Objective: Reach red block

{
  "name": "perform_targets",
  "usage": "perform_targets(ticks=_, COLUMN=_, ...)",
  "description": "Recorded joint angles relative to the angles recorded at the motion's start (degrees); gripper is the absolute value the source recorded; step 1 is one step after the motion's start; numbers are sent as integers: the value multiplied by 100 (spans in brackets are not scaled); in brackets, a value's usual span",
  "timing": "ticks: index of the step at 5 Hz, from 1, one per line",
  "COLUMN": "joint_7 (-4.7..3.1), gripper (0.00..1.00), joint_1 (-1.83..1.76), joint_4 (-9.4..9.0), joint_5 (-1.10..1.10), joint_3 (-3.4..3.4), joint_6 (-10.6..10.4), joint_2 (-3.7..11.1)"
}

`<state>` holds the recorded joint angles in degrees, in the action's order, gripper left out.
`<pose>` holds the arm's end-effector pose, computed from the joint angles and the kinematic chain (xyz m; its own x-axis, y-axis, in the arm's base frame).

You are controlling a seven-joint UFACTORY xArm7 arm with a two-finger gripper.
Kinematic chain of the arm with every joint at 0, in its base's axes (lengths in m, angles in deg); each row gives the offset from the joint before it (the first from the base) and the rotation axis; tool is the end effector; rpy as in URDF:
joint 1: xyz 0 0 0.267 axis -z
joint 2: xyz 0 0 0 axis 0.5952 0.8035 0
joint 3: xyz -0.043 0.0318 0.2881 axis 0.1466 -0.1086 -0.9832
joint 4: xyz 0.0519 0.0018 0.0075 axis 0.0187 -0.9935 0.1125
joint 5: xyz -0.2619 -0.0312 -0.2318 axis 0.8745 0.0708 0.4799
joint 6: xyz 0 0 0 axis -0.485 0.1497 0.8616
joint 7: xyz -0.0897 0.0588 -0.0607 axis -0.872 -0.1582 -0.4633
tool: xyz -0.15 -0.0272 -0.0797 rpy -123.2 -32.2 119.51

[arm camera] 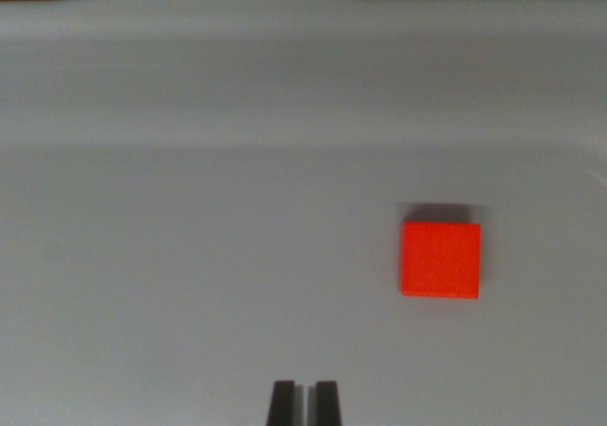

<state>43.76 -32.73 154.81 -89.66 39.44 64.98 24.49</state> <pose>0.5521 -0.0372 0.2359 0.9996 0.0094 0.0279 0.0106 -0.9990 -0.0434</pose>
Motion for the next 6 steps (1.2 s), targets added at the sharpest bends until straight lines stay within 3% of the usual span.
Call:
perform_targets(ticks=1, joint_7=-60, gripper=0, joint_1=56, joint_4=-47, joint_5=-8, joint_3=22, joint_6=-272, joint_2=245)
perform_targets(ticks=2, joint_7=-60, gripper=0, joint_1=56, joint_4=-47, joint_5=-8, joint_3=22, joint_6=-272, joint_2=245)
perform_targets(ticks=3, joint_7=-120, gripper=0, joint_1=111, joint_4=-93, joint_5=-15, joint_3=44, joint_6=-542, joint_2=490)
perform_targets(ticks=4, joint_7=-120, gripper=0, joint_1=111, joint_4=-93, joint_5=-15, joint_3=44, joint_6=-542, joint_2=490)
perform_targets(ticks=5, joint_7=-180, gripper=0, joint_1=167, joint_4=-140, joint_5=-23, joint_3=66, joint_6=-814, joint_2=736)
perform_targets(ticks=6, joint_7=-180, gripper=0, joint_1=167, joint_4=-140, joint_5=-23, joint_3=66, joint_6=-814, joint_2=736)
